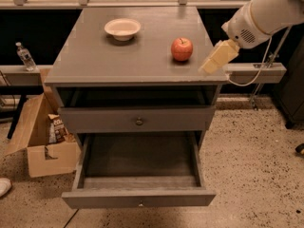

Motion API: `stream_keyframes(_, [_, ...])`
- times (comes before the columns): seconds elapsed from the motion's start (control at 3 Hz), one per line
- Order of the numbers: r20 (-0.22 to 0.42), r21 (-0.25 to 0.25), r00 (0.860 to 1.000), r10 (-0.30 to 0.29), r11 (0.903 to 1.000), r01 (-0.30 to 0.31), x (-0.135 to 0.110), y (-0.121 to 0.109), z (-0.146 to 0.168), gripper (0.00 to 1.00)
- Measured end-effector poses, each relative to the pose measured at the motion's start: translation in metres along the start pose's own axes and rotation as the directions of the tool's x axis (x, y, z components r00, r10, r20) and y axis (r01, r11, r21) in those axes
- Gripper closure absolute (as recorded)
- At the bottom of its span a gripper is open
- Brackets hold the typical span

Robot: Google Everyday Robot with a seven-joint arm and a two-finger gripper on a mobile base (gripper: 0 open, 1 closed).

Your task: Place apple into middle drawer

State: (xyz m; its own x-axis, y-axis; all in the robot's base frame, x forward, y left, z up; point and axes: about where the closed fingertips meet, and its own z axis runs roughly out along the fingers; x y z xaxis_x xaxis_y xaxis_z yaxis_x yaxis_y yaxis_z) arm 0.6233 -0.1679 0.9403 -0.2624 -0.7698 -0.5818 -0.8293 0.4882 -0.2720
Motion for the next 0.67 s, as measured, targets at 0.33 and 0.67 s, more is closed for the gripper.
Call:
stream_keyframes(0.33, [0.077, 0.012, 0.994, 0.076, 0.997, -0.077, -0.009, -0.031, 0.045, 0.0])
stream_keyframes(0.67, [0.107, 0.018, 0.988, 0.115, 0.9929, -0.118, -0.012, -0.047, 0.068, 0.0])
